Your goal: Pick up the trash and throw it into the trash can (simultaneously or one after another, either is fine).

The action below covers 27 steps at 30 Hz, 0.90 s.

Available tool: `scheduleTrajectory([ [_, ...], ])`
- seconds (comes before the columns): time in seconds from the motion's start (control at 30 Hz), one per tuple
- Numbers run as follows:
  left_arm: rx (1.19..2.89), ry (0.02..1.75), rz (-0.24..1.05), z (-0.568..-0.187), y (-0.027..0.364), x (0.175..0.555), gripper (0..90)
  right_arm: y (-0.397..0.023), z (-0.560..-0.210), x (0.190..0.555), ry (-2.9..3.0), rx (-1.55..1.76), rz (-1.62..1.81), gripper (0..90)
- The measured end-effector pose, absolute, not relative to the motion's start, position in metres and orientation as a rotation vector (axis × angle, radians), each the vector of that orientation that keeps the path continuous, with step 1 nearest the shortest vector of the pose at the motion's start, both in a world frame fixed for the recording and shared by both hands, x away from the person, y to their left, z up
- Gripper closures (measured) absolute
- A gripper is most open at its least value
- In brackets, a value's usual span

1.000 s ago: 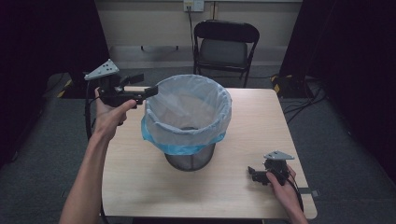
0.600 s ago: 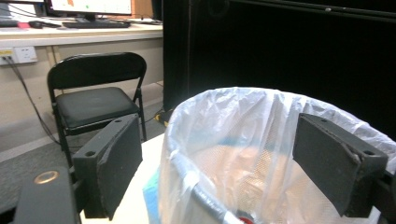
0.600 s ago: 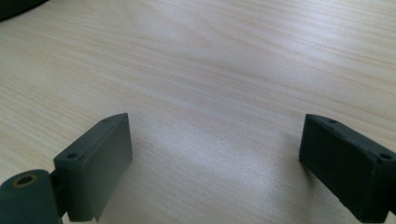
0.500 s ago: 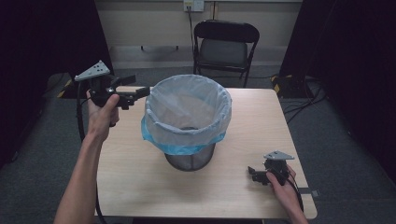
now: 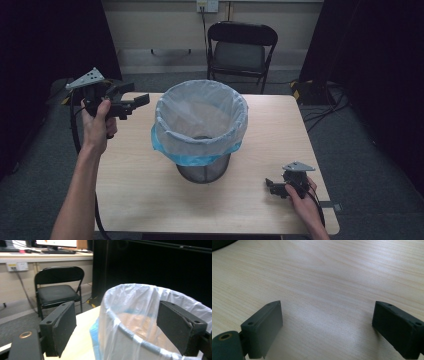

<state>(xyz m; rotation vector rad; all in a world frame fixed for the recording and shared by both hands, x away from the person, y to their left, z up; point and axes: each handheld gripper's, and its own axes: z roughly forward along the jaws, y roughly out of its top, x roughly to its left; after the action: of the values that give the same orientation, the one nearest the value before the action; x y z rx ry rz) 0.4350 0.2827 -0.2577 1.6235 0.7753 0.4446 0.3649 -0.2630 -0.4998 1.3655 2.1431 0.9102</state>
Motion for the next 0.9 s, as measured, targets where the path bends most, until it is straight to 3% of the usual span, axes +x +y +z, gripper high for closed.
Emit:
scheduleTrajectory([
  [0.9,1.677,0.888,0.530,-0.284,0.321,0.419,15.6,-0.263,-0.500,0.365,2.143,1.366,0.910,8.7],
])
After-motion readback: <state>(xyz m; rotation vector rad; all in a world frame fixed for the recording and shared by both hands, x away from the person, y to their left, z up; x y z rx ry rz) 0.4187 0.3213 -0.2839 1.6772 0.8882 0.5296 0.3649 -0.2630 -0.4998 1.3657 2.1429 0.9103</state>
